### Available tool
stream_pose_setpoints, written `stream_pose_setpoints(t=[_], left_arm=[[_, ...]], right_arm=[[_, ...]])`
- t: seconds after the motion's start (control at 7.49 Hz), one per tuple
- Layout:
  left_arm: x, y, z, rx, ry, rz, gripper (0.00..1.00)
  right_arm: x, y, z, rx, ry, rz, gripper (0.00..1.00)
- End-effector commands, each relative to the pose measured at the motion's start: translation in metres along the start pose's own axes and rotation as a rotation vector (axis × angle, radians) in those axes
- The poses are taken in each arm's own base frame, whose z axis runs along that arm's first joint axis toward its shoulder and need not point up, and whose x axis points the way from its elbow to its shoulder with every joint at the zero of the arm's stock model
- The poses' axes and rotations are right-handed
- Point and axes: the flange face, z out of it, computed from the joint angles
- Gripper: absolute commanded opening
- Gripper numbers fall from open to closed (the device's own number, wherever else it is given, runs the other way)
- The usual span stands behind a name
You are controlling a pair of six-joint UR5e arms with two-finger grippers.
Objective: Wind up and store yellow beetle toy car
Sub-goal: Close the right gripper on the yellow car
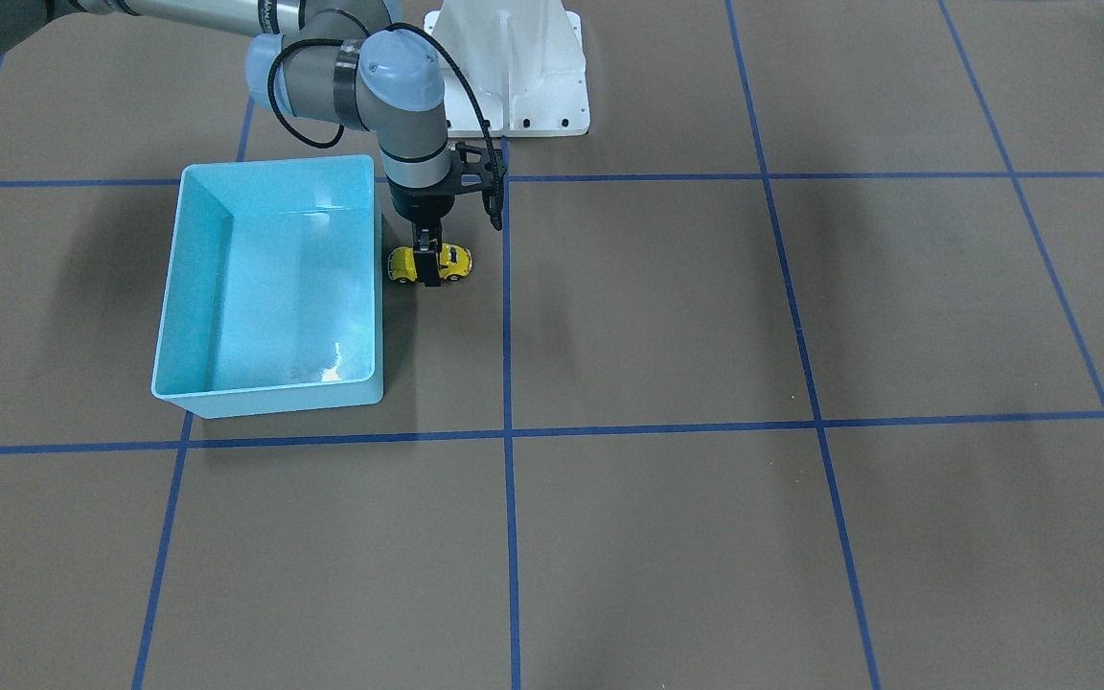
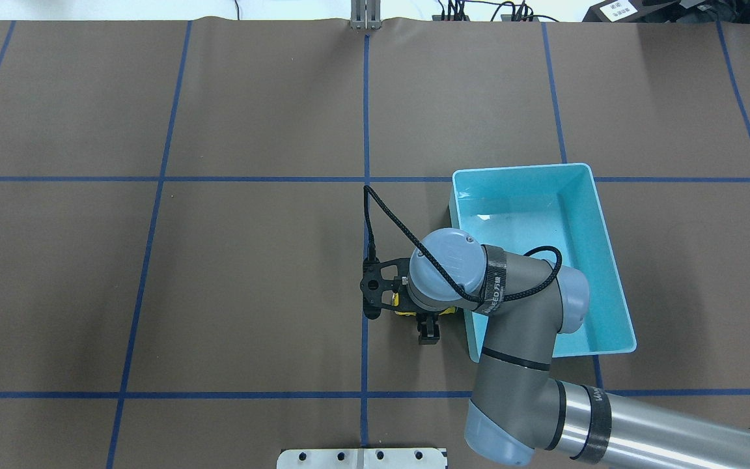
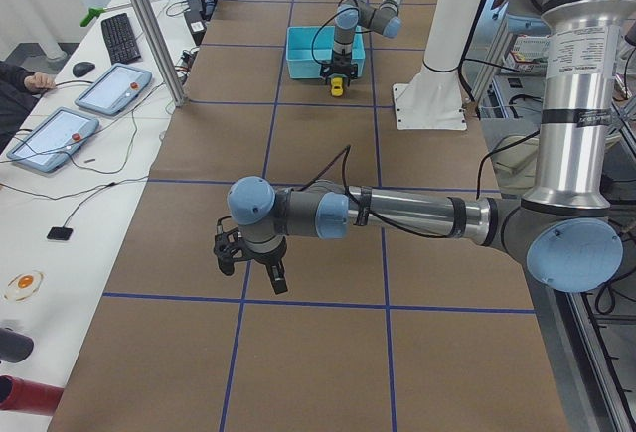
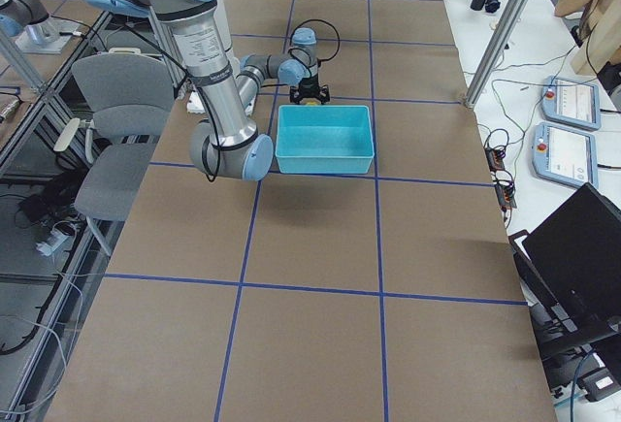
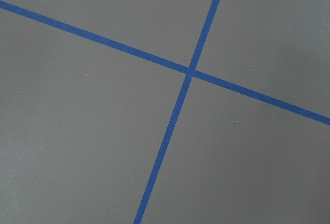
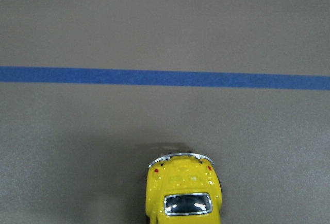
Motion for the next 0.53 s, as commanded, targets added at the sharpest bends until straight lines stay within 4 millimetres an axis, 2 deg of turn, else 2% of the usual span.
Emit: stream_pose_setpoints(t=[0.0, 0.13, 0.27, 0.4], left_arm=[[0.001, 0.0, 0.0, 0.0, 0.001, 0.001, 1.0], [0.001, 0.0, 0.0, 0.0, 0.001, 0.001, 1.0], [-0.002, 0.001, 0.0, -0.002, 0.0, -0.003, 1.0], [-0.001, 0.001, 0.0, -0.001, 0.0, -0.002, 1.0]], right_arm=[[-0.002, 0.003, 0.004, -0.005, -0.008, -0.004, 0.16], [-0.002, 0.002, 0.001, 0.0, -0.015, -0.006, 0.0], [-0.002, 0.0, -0.006, 0.011, -0.018, -0.006, 0.0], [0.0, -0.002, -0.029, 0.011, -0.028, 0.003, 0.0]])
